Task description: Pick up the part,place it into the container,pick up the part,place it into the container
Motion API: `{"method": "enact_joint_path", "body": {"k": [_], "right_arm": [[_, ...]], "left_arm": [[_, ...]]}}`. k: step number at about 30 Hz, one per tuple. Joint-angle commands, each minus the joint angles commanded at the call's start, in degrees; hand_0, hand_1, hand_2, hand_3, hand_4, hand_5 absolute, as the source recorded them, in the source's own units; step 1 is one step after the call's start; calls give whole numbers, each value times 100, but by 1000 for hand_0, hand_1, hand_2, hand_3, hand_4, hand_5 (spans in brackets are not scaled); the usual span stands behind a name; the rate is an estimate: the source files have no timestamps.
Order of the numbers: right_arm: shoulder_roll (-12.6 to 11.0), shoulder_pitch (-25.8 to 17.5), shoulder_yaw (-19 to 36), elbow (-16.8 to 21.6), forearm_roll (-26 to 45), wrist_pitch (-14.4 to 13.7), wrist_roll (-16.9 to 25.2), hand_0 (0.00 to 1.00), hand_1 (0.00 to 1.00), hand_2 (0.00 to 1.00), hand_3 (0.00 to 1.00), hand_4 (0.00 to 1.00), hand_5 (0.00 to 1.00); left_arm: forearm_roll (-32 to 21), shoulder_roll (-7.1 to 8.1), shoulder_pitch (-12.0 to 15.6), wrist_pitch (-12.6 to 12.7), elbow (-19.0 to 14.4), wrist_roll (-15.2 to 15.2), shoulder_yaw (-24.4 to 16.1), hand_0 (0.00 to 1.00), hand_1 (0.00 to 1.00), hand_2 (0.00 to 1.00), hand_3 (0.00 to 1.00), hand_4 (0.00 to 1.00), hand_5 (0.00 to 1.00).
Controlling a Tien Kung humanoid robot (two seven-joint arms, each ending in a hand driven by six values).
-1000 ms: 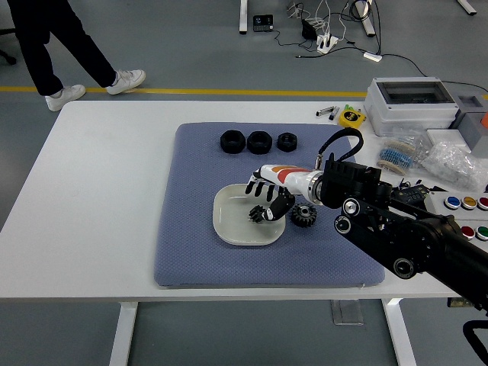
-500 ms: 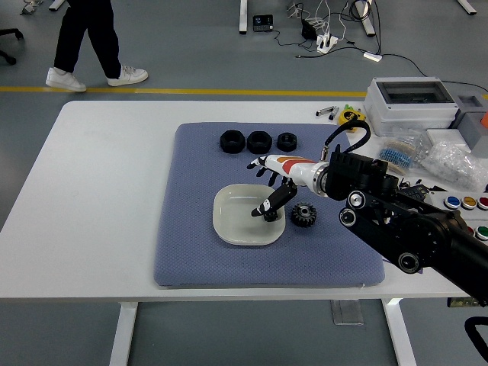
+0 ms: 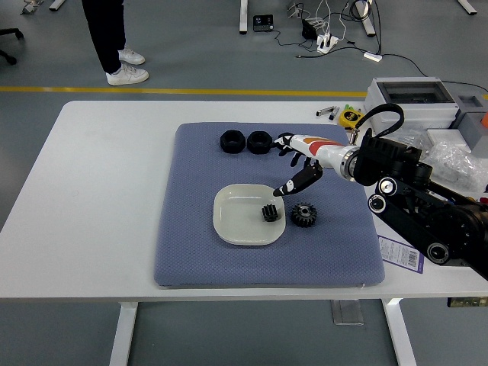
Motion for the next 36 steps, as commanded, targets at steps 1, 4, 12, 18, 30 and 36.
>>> {"method": "enact_joint_path", "body": {"k": [1,4,12,18,30,36], "right_arm": [[-84,-15,-23,7,-20,16,-4,494,626,757,865,998,351],[-242,-67,-86,18,-31,66,-2,490,622,746,831,998,346],[-500,-307,-320,118,18,159,43,491,617,737,812,998,340],[-524,-412,-499,102,-22,101,171,495,617,735,805,998,340],[-364,-389,-782,-250,-267,-130,281,477,598,718,777,998,331],[-211,-438,-719,-457,-169,-247,313,451,573,689,667,929,304]], "left_arm": [[19,1,1,-1,0,3,-12,720,618,620,552,592,550],[47,2,7,-1,0,8,-31,720,618,620,552,592,550],[100,-4,37,1,0,18,-74,720,619,621,552,591,549],[122,-11,51,-6,0,26,-72,721,624,622,552,590,549],[53,-9,19,-13,0,16,-23,720,627,623,551,589,549],[-22,-7,7,-14,0,6,10,720,631,626,552,589,548]]}}
